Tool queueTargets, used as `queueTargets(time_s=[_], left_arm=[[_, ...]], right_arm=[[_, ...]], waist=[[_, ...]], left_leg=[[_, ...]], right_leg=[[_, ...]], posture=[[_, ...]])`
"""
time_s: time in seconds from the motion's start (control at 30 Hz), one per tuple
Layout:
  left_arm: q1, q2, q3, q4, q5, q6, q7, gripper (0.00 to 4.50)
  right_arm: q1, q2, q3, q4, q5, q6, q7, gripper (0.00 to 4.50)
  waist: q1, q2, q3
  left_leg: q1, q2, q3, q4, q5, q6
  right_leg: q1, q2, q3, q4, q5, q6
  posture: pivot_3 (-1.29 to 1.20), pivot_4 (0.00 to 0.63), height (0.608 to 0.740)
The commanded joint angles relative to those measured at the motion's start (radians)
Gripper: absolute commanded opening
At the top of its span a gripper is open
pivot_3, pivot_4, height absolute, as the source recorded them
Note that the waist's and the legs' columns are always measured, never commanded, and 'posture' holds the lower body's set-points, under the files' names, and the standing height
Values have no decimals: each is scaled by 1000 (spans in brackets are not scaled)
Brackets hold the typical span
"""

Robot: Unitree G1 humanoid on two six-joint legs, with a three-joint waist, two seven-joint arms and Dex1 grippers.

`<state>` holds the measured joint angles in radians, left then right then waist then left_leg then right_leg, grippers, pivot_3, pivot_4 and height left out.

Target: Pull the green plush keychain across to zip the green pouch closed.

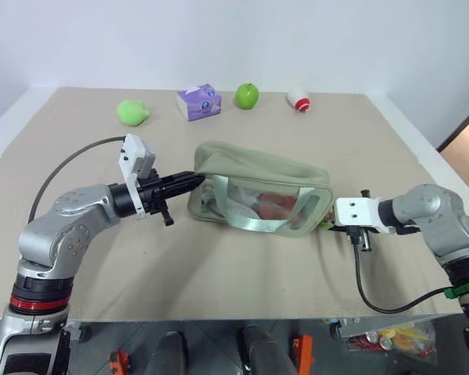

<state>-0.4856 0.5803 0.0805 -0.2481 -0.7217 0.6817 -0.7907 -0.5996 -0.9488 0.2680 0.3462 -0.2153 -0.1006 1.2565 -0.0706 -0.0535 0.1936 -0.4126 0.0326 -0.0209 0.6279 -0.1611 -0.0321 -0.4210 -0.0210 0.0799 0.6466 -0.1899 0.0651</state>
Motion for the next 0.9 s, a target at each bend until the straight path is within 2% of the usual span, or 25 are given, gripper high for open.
queueTargets(time_s=[0.03,0.07,0.17,0.3,0.5,0.6,0.77,0.9], left_arm=[[11,-10,59,-22,-8,-10,46,0],[15,-16,68,-13,-7,-14,58,0],[28,-24,93,8,-16,-13,76,1007],[48,-28,120,16,-64,20,65,2369],[48,-18,124,31,-74,28,56,4366],[59,3,145,36,-99,43,38,4500],[104,50,215,25,-103,48,47,4500],[223,94,300,6,-123,47,11,4500]], right_arm=[[-10,42,17,56,17,36,29,39],[-32,48,-11,66,49,65,39,39],[-58,53,-93,50,171,164,98,0],[-37,22,-193,-39,366,331,216,1320],[-35,-13,-251,-59,443,436,227,3325],[-60,-27,-295,-33,479,482,208,4375],[-87,-69,-368,35,519,521,187,4445],[-42,-99,-474,-54,629,646,178,4445]], waist=[[-4,0,0],[-7,-1,0],[-9,0,1],[-8,2,2],[-4,2,2],[-5,3,3],[-5,3,3],[-8,3,3]], left_leg=[[2,0,0,0,0,0],[3,0,0,0,0,0],[4,-1,0,0,0,0],[3,-2,0,-2,0,0],[0,-2,0,-5,-2,-2],[-2,-2,0,-6,-2,-2],[-3,-2,0,-7,-2,-2],[-3,-2,1,-7,-3,-2]], right_leg=[[1,0,0,-1,0,0],[2,0,0,-1,0,0],[3,-1,1,-1,0,0],[2,-1,1,-1,0,0],[-2,-1,1,-1,-1,-1],[-4,-1,1,-1,-2,-2],[-6,-1,1,-1,-2,-2],[-7,-1,1,-1,-3,-2]], posture=[[0,150,740],[0,150,740],[0,150,740],[0,150,740],[0,150,740],[0,150,740],[0,150,740],[0,150,740]])
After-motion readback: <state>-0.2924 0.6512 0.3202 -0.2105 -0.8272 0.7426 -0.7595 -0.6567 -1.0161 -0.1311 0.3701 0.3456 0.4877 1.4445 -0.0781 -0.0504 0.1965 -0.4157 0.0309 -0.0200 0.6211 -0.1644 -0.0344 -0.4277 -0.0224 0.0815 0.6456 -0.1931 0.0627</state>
